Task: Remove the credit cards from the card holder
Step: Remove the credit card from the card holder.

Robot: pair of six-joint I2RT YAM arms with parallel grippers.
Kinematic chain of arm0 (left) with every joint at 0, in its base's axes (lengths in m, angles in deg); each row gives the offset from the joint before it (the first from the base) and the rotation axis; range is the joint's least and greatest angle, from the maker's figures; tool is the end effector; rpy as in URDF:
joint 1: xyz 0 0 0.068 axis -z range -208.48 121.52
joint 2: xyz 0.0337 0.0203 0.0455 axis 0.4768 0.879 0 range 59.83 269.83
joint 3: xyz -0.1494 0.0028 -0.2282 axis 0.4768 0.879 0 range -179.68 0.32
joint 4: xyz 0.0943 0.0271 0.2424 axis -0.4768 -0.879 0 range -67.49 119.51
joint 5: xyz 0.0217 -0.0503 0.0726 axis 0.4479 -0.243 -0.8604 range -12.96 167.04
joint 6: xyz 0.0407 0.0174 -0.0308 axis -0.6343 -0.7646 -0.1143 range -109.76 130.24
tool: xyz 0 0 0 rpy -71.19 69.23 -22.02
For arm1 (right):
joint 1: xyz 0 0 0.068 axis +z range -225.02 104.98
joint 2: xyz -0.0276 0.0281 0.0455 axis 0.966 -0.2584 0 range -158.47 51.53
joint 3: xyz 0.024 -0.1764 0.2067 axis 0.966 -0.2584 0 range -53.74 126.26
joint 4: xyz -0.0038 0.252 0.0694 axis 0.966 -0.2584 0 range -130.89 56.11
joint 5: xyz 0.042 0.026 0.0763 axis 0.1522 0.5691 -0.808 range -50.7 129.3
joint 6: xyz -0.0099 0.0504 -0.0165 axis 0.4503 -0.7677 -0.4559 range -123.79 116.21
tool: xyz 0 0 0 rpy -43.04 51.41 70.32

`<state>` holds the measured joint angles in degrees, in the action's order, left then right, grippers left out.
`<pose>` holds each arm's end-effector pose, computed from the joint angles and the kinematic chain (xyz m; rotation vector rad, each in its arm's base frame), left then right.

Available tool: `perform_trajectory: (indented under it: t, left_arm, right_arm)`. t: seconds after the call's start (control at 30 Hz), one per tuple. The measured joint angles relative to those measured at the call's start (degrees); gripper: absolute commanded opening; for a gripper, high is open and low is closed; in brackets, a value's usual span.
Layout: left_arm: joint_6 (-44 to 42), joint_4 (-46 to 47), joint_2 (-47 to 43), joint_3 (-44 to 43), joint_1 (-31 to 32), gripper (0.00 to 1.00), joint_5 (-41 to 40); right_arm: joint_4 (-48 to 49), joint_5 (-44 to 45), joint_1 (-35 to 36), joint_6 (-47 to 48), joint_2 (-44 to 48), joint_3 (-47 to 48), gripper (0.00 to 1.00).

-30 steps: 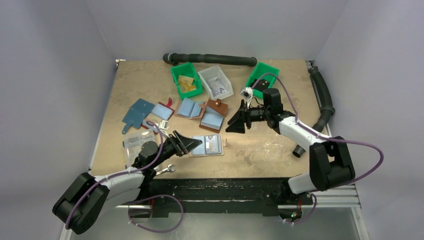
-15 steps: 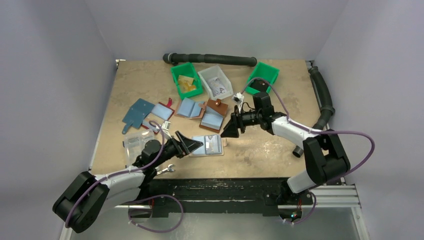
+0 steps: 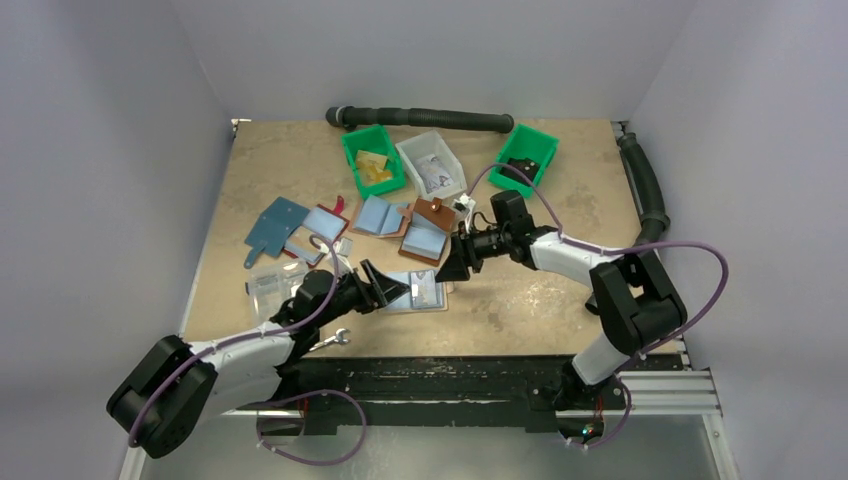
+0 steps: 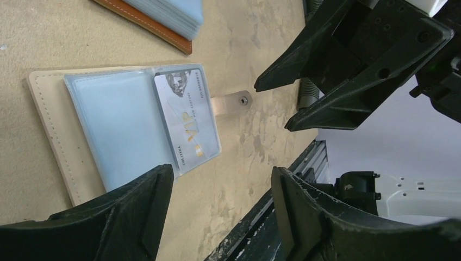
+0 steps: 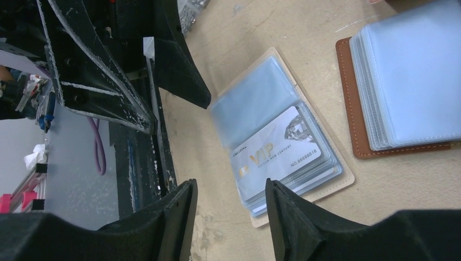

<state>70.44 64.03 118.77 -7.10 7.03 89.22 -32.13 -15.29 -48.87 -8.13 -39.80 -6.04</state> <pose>0.1482 -0.1148 0.1533 -0.2852 2.0738 -1.2945 0.2702 0.1651 0.1886 -0.9229 2.0844 1.3668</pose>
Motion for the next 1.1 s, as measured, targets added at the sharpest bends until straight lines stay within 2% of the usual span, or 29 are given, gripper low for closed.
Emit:
perform_trajectory:
  t: [0.1, 0.4, 0.77, 0.93, 1.1]
  left_arm:
    - [-0.46, 0.26, 2.23, -0.48, 0.22, 0.68, -0.04]
    - [-0.94, 5.6, 8.76, -0.85, 1.03, 0.55, 0.81]
    - [-1.51, 9.66, 15.56, -2.8, 1.33, 0.47, 1.09]
    - [-2.69, 9.6, 17.4, -4.33, 1.4, 0.45, 1.05]
    - [-3.02, 9.6, 18.53, -5.38, 1.55, 0.44, 1.01]
  right_arm:
    - [0.02, 0.31, 0.22, -0.44, -1.14, 0.13, 0.53]
    - [0.72, 3.13, 0.26, -3.74, -3.28, 0.17, 0.51]
    - [4.46, 3.69, 0.26, -10.36, -5.33, 0.17, 0.52]
    - [5.62, 4.02, 0.28, -12.17, -6.03, 0.17, 0.41]
    - [5.92, 4.22, 0.37, -13.14, -6.91, 0.17, 0.38]
